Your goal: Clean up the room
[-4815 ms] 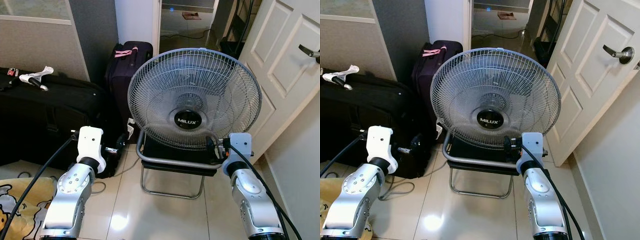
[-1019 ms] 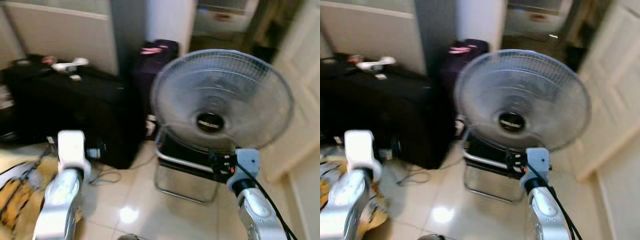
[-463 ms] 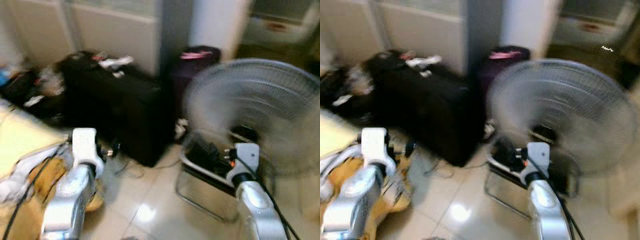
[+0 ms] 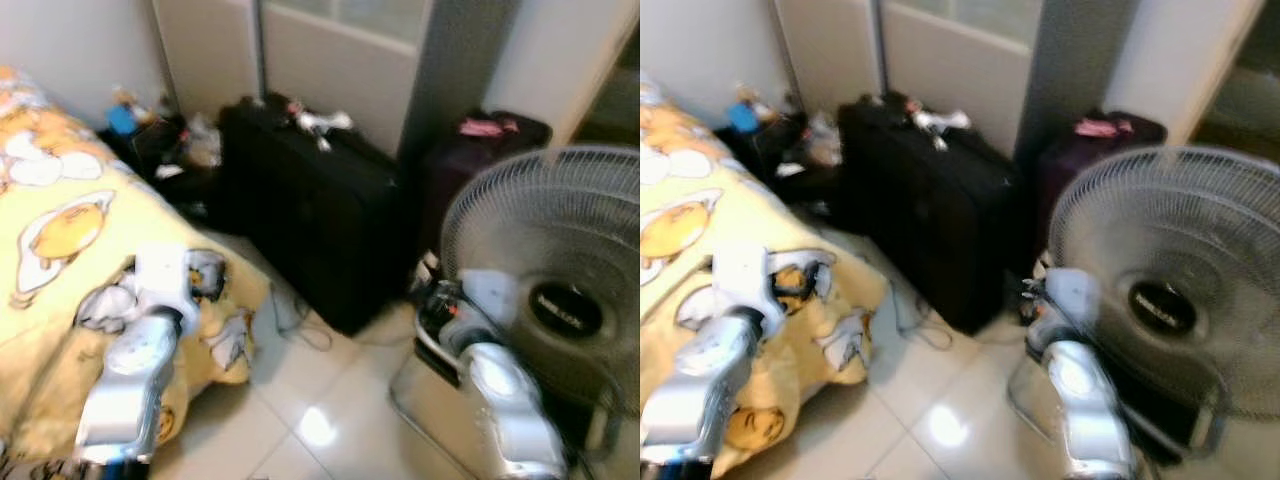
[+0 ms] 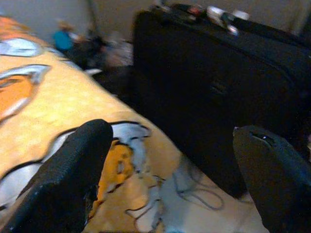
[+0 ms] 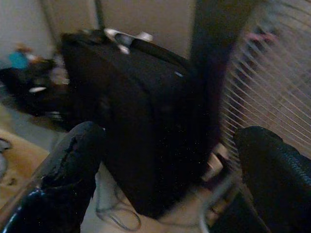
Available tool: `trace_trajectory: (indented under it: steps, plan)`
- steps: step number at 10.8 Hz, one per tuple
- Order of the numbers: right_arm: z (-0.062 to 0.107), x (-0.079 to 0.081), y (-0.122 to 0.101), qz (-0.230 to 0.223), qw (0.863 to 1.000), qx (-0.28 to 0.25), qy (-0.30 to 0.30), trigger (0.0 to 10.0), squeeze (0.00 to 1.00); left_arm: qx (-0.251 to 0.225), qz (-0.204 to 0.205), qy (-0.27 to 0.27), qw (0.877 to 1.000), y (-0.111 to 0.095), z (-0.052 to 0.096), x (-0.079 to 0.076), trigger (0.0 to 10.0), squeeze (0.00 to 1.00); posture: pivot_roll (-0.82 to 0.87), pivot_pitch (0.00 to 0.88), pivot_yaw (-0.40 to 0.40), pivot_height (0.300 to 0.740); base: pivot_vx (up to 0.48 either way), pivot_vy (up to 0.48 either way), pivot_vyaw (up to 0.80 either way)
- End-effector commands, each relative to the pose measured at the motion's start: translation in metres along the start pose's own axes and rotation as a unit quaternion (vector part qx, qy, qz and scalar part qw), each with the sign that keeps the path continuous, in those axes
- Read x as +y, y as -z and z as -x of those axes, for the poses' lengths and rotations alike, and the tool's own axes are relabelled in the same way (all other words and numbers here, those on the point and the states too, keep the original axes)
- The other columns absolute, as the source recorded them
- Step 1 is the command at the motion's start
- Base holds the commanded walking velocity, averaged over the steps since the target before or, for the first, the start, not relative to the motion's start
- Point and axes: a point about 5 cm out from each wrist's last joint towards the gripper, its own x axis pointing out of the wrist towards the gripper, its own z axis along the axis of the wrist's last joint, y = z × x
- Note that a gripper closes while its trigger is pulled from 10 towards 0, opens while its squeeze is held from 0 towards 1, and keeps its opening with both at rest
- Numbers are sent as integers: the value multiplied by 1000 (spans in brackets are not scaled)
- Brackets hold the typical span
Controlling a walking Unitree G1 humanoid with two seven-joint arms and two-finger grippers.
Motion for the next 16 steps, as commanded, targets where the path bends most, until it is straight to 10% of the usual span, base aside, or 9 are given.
trace_trajectory:
  steps: [1,9,10,16]
  plan:
    - [-1,-11,0,15,1000,1,19,10000,1000,-1,-7,0,1000,0,-2,-4,10000,0,-107,0,-4,740,0,0,800]
    - [-8,-4,-10,-46,999,-1,28,10000,1000,-17,-35,26,999,-5,-5,-16,10000,0,-112,0,-6,740,0,172,100]
    - [-8,-2,-12,-56,998,-4,20,10000,0,-16,-36,26,999,-6,-6,-16,10000,0,-113,0,-6,740,0,364,0]
    - [-11,0,-13,-67,997,4,32,10000,0,-13,-43,19,999,-6,-9,-13,10000,0,-108,0,-1,740,0,356,0]
